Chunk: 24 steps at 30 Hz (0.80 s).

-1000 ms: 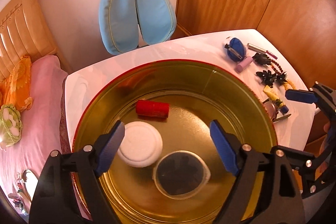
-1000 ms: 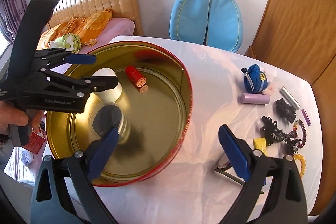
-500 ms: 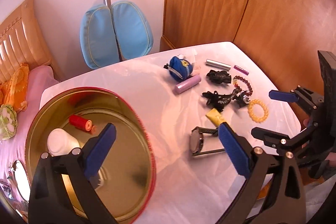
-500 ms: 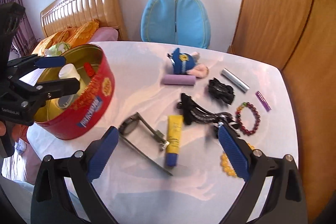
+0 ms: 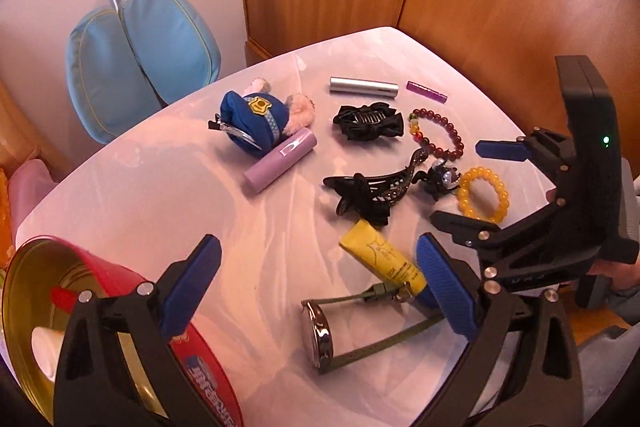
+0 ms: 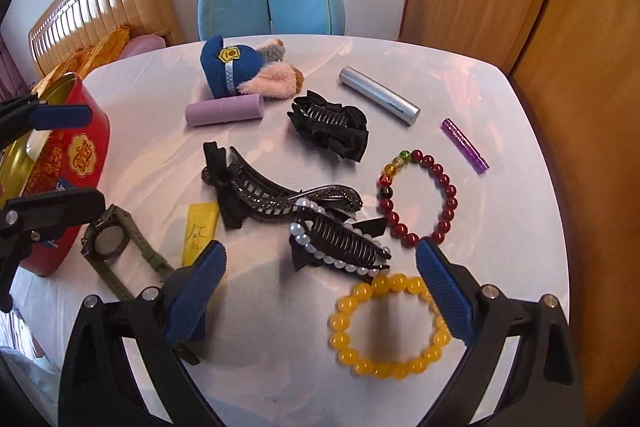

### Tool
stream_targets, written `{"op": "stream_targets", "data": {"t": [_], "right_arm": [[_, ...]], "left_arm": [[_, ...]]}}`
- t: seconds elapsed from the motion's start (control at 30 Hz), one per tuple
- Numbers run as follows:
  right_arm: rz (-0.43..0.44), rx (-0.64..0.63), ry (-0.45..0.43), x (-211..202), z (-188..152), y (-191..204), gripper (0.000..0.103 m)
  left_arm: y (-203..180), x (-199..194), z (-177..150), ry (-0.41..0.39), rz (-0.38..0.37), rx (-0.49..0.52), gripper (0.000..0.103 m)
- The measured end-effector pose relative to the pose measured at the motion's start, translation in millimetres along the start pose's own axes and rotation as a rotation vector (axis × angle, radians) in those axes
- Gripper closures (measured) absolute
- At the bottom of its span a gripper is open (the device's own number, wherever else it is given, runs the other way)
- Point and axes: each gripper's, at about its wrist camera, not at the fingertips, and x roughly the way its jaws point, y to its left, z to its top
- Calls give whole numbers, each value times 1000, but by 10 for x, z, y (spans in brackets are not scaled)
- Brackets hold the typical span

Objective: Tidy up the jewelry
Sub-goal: 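Grasp the black pearl-studded hair clip with the right gripper, then carry the hair clip into the tin and open the right gripper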

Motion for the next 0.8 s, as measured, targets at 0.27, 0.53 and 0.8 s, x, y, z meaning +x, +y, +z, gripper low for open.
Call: {"op": "stream_targets", "data": {"t": [0.27,0.53,0.8], "right_arm": [[-13,-31,14,99,22,34,72],[55,-30,-44,-208,33,22,79],[88,-82,-134,-778,-68,45,79]], "left_arm": [[65,65,136,-7,9,34,8],[25,-81,60,-15,38,9,8],[-142,-347,-20,-40,77,-43,8]]}}
